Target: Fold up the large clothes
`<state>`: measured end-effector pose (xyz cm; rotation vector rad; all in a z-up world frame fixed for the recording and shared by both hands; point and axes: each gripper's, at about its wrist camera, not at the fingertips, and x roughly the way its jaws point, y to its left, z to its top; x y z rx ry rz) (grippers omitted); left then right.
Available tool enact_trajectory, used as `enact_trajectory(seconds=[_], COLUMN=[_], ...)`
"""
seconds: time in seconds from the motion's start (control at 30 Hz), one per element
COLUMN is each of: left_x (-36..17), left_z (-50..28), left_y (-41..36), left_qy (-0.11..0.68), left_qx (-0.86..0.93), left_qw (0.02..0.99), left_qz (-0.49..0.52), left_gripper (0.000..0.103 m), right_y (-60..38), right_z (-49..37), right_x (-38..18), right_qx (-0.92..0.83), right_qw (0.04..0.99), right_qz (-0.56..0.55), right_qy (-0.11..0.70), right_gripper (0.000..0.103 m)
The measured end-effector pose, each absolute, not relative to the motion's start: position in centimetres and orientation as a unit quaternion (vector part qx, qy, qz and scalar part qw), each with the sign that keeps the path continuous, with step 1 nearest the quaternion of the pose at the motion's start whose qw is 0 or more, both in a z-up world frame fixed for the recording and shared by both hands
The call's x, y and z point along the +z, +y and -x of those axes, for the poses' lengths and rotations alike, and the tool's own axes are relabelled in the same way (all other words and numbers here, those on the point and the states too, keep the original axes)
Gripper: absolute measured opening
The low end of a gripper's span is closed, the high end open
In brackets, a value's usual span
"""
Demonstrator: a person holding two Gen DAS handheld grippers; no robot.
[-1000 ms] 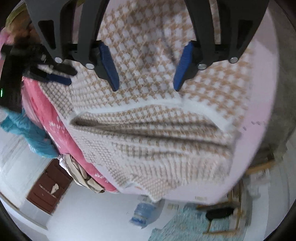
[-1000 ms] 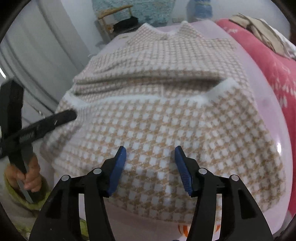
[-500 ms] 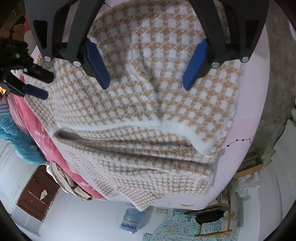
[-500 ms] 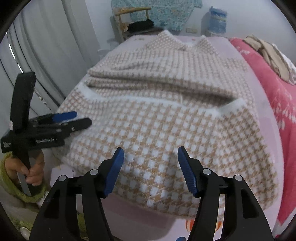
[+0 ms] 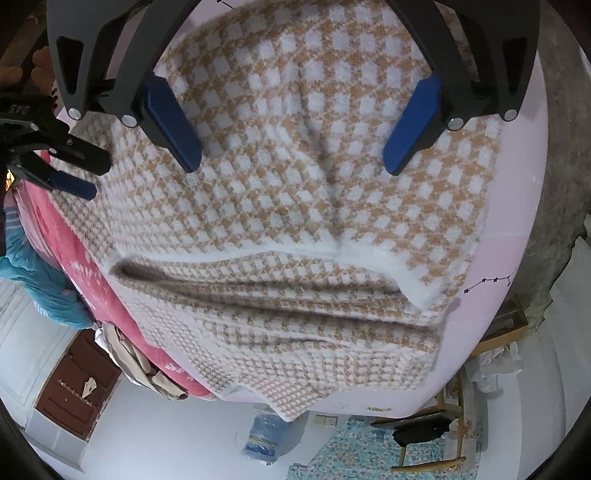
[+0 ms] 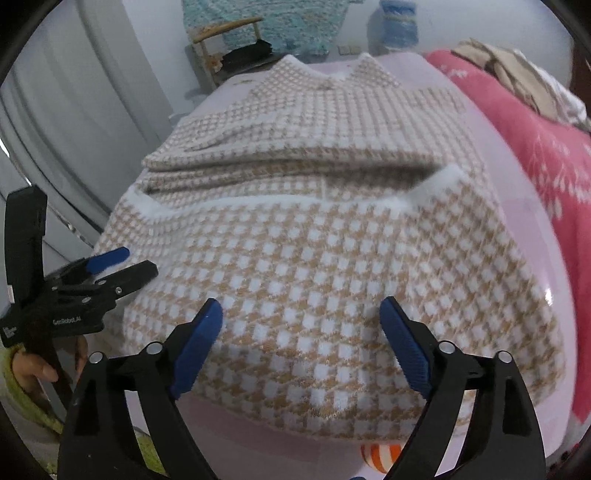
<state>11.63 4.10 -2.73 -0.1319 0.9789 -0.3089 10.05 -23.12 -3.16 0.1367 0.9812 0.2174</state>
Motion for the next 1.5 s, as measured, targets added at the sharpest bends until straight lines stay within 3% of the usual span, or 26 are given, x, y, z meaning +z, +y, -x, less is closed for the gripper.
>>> enact_trajectory(seconds=[0.37, 1.5], left_x=[-2.9, -2.1], left_z=[-11.4, -11.1], left_y=[3.2, 3.9], left_qy=[0.463, 0.446], left_qx=[-0.137, -0.153], left_qw=[0.875, 0.881], left_qz=[0.035, 0.04], left_gripper=[0.097, 0.097], right_y=[-23.4, -25.2], right_z=[-10.3, -11.3], right_x=[-3.9, -4.0], right_qx=[0.113, 0.115], right_qw=[0.864, 0.848], right_qz=[-0.089, -0.127], right_qy=[0.483, 0.501], right_gripper=[0.095, 0.095])
